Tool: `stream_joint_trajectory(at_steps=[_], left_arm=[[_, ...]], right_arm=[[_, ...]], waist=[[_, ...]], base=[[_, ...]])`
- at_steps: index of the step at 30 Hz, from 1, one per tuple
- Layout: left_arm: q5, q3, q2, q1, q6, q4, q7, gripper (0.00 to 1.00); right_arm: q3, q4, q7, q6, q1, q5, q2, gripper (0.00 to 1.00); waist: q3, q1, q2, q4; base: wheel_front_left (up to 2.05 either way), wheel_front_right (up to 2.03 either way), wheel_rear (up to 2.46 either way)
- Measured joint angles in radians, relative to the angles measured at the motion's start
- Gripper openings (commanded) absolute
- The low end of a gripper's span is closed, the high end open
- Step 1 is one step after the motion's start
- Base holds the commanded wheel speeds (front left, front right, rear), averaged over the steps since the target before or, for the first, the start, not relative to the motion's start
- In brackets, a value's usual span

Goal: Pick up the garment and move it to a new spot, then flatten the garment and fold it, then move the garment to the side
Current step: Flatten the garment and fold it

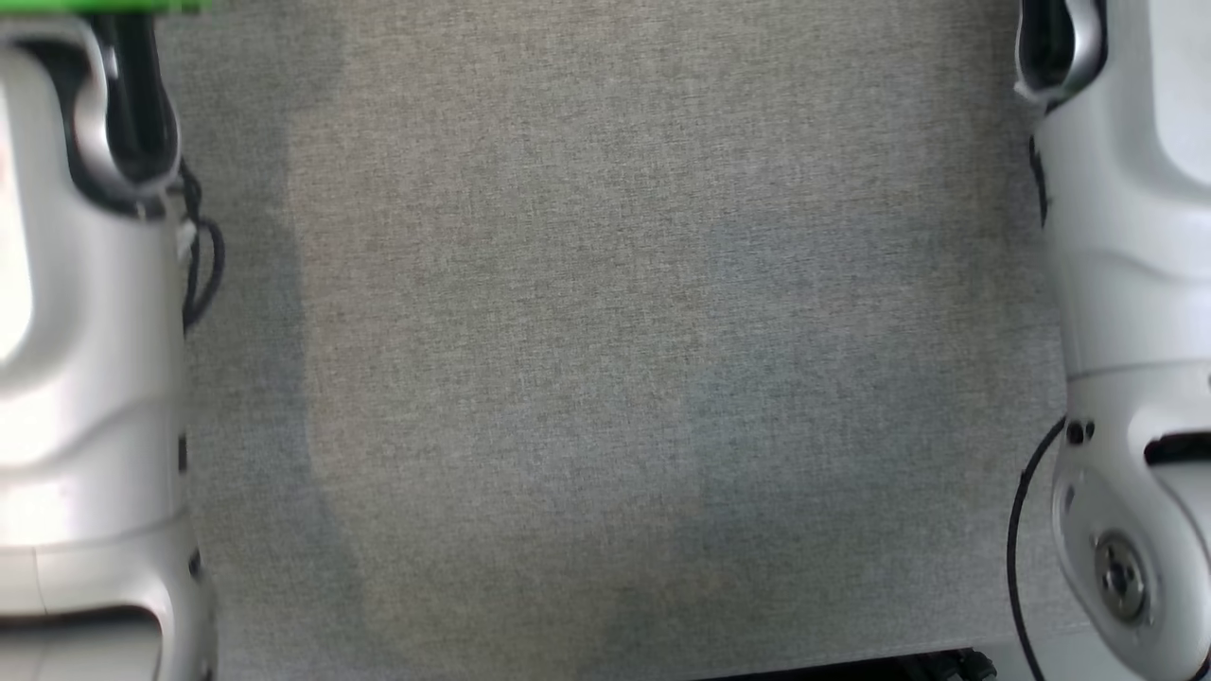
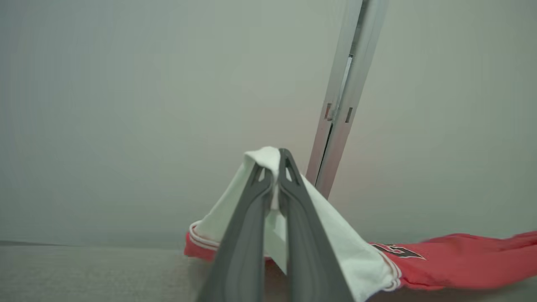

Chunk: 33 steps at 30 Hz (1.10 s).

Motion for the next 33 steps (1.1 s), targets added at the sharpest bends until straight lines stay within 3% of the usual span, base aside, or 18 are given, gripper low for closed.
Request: stream_joint_trajectory(at_steps=[9, 22, 33], left_arm=[[0.005, 0.053, -0.033, 0.324, -0.021, -0.212, -0.001, 0.0], [-0.051, 0.043, -0.089, 0.839, -0.034, -0.359, -0.001, 0.0], [-0.067, -0.004, -0.095, 1.205, 0.023, -0.478, -0.001, 0.0]], right_arm=[[0.02, -0.165, -0.001, 0.0, 0.233, 0.104, -0.004, 0.0], [0.05, -0.317, -0.001, 0.0, 0.674, 0.224, -0.001, 0.0], [0.053, -0.442, -0.001, 0.0, 1.021, 0.317, 0.0, 0.0]], waist=[[-0.062, -0.0002, 0.0, 0.007], [-0.313, -0.0004, 0.0, -0.004], [-0.556, -0.0004, 0.0, 0.006]], base=[[0.0, 0.0, 0.0], [0.0, 0.0, 0.0], [0.0, 0.0, 0.0]])
